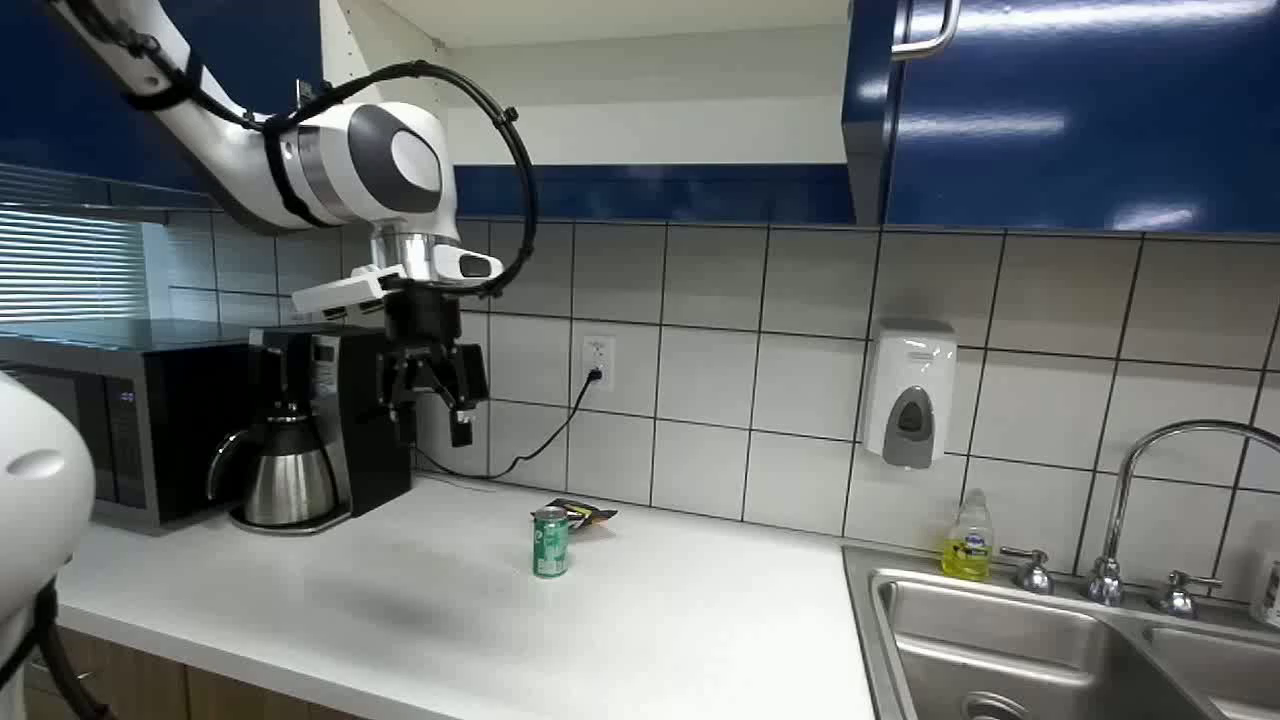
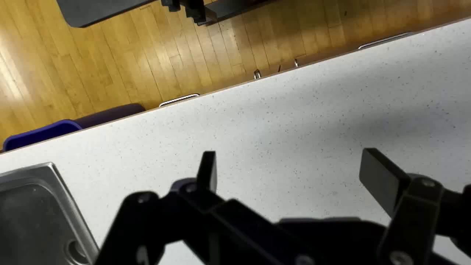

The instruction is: Put the green can in the open upper cabinet.

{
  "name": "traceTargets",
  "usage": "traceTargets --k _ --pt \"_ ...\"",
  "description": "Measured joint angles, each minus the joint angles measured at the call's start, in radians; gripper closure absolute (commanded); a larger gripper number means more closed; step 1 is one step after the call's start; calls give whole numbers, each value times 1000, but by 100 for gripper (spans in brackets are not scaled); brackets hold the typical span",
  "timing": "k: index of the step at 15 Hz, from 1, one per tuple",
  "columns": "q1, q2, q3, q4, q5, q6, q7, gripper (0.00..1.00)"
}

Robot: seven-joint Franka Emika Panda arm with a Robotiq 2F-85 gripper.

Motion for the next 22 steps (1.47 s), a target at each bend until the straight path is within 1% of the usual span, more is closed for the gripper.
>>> traceTargets --k 12,14,16,22 --pt "6 16 -8 0 -1 13 0 0" --pt "6 51 -13 0 -9 50 0 0" --pt "5 109 -21 2 -26 110 0 0" --pt "5 329 -58 31 -87 328 0 0"
